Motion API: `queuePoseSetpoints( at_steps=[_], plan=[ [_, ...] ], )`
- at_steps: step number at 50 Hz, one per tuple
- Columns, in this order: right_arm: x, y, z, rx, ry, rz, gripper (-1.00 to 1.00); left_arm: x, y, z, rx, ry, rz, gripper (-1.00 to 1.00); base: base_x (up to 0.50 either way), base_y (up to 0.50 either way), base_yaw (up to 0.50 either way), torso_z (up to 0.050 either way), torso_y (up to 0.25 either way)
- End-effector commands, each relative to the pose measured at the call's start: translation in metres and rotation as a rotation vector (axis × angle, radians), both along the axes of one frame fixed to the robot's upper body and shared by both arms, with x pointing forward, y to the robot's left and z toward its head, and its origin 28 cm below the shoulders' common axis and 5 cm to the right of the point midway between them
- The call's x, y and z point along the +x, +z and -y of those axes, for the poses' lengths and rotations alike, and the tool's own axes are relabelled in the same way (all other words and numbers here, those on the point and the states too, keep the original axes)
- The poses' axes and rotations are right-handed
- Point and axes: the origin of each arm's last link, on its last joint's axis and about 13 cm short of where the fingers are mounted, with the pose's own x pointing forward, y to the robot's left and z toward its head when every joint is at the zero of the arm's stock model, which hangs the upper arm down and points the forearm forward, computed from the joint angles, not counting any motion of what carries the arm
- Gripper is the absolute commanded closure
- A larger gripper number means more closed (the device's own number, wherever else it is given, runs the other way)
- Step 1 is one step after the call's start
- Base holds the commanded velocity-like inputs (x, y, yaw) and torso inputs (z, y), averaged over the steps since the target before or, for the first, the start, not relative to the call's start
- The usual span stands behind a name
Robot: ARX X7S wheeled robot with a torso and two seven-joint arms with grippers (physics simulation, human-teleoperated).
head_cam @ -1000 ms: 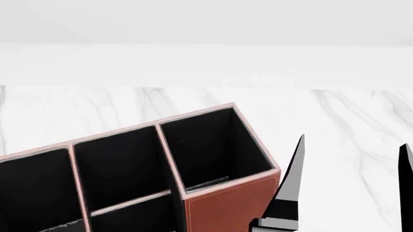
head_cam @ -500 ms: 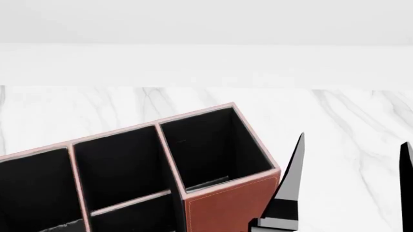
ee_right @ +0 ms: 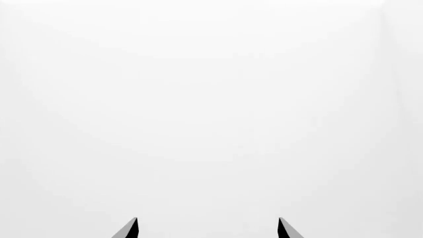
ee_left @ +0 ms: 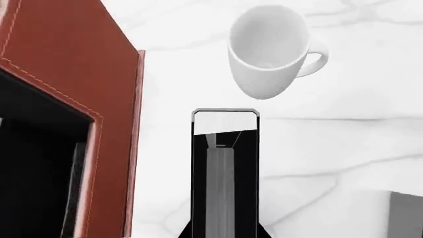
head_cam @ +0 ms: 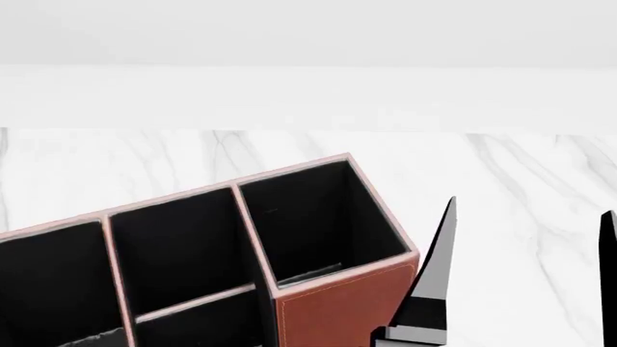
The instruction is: Pick up the book and place it in the front compartment of the caddy.
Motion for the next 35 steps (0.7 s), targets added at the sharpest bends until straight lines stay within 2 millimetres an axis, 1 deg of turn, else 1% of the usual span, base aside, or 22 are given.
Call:
queuePoseSetpoints(
  at_steps=[1, 4, 5, 8, 9, 11, 12, 14, 15, 17, 20, 25, 30, 32, 35],
  plan=[
    [0.001, 0.002, 0.002, 0.003, -0.008, 0.027, -1.0, 0.011, 0.055, 0.002, -0.063, -0.026, 0.126, 1.0, 0.0, 0.0, 0.0, 0.0, 0.0],
    [0.001, 0.003, 0.002, 0.003, -0.009, 0.027, -1.0, 0.014, 0.071, 0.002, -0.071, -0.023, 0.155, 1.0, 0.0, 0.0, 0.0, 0.0, 0.0],
    [0.002, 0.002, 0.001, 0.002, -0.006, 0.025, -1.0, 0.016, 0.079, 0.002, -0.062, -0.027, 0.168, 1.0, 0.0, 0.0, 0.0, 0.0, 0.0],
    [0.002, 0.001, 0.001, 0.002, -0.005, 0.025, -1.0, 0.016, 0.089, 0.002, -0.058, -0.036, 0.177, 1.0, 0.0, 0.0, 0.0, 0.0, 0.0],
    [0.002, 0.001, 0.001, 0.002, -0.005, 0.025, -1.0, 0.017, 0.097, 0.003, -0.061, -0.038, 0.188, 1.0, 0.0, 0.0, 0.0, 0.0, 0.0],
    [0.002, 0.001, 0.001, 0.003, -0.005, 0.025, -1.0, 0.019, 0.105, 0.003, -0.058, -0.041, 0.194, 1.0, 0.0, 0.0, 0.0, 0.0, 0.0],
    [0.002, 0.001, 0.001, 0.003, -0.005, 0.025, -1.0, 0.019, 0.105, 0.003, -0.058, -0.041, 0.194, 1.0, 0.0, 0.0, 0.0, 0.0, 0.0],
    [0.003, 0.0, 0.001, 0.004, -0.004, 0.023, -1.0, 0.02, 0.113, 0.004, -0.049, -0.044, 0.206, 1.0, 0.0, 0.0, 0.0, 0.0, 0.005],
    [0.002, 0.001, 0.001, 0.003, -0.002, 0.023, -1.0, 0.022, 0.122, 0.004, -0.045, -0.047, 0.22, 1.0, 0.0, 0.0, 0.0, 0.0, 0.0],
    [0.002, 0.001, 0.001, 0.003, -0.001, 0.024, -1.0, 0.023, 0.129, 0.004, -0.048, -0.048, 0.235, 1.0, 0.0, 0.0, 0.0, 0.0, 0.0],
    [0.001, 0.003, 0.001, 0.005, -0.003, 0.028, -1.0, 0.028, 0.147, 0.004, -0.066, -0.038, 0.26, 1.0, 0.0, 0.0, 0.0, 0.0, 0.0],
    [0.001, 0.003, 0.001, 0.006, -0.003, 0.029, -1.0, 0.036, 0.168, 0.004, -0.07, -0.025, 0.292, 1.0, 0.0, 0.0, 0.0, 0.0, 0.002],
    [0.001, 0.002, 0.002, 0.008, -0.006, 0.028, -1.0, 0.042, 0.182, 0.007, -0.041, -0.018, 0.315, 1.0, 0.0, 0.0, 0.0, 0.0, 0.0],
    [0.002, 0.001, 0.003, 0.01, -0.009, 0.027, -1.0, 0.045, 0.192, 0.009, -0.031, -0.02, 0.35, 1.0, 0.0, 0.0, 0.0, 0.0, 0.0],
    [0.001, 0.001, 0.003, 0.012, -0.009, 0.026, -1.0, 0.049, 0.205, 0.013, -0.022, -0.015, 0.353, 1.0, 0.0, 0.0, 0.0, 0.0, 0.0]
  ],
)
